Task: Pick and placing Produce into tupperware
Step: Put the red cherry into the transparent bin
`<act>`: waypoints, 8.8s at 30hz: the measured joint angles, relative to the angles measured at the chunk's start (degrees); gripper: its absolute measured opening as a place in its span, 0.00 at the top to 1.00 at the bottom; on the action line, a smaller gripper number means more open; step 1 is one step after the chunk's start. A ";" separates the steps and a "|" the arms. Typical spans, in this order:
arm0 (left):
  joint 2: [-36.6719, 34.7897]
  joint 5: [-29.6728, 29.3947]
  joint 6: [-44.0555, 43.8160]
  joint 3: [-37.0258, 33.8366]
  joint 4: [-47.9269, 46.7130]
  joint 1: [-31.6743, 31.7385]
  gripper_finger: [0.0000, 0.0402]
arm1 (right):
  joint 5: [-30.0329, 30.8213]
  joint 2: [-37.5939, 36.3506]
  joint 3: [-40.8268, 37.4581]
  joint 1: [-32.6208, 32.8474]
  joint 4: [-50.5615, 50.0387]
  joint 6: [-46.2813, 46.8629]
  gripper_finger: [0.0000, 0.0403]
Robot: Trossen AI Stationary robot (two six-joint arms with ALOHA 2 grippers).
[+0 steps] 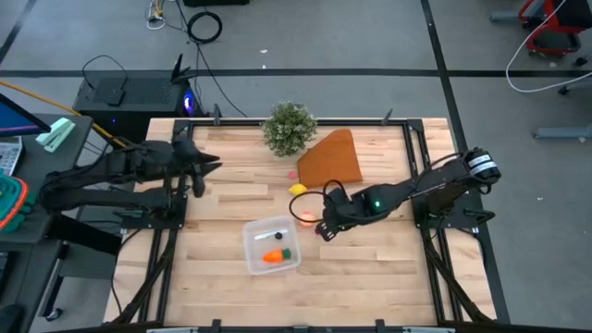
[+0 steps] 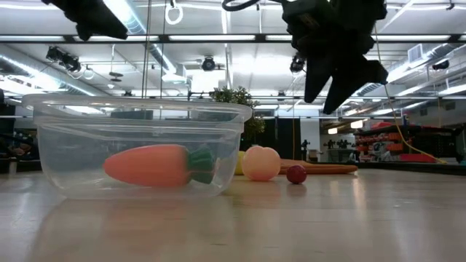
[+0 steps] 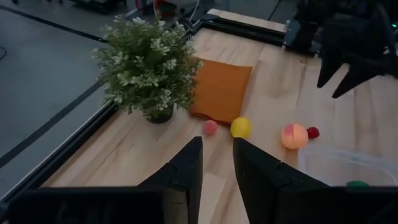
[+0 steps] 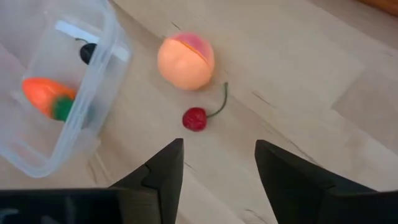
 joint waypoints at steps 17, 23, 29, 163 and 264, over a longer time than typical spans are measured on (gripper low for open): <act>18.05 11.36 3.85 0.00 20.87 0.07 0.77 | 9.40 -1.86 -0.03 6.42 -9.05 10.63 0.59; 22.72 11.73 0.20 0.00 24.37 0.11 0.76 | 8.77 -1.53 -0.47 5.91 -7.48 10.53 0.59; 24.12 9.67 -1.76 0.00 28.24 0.15 0.77 | 2.91 0.00 -6.43 3.94 2.89 9.95 0.59; -0.25 7.71 0.80 0.44 11.06 10.80 0.77 | -22.75 20.30 23.84 -7.75 30.14 -19.12 0.85; -9.49 7.26 2.06 5.35 0.91 10.84 0.78 | -20.87 44.02 52.19 -5.23 -12.46 -63.00 0.85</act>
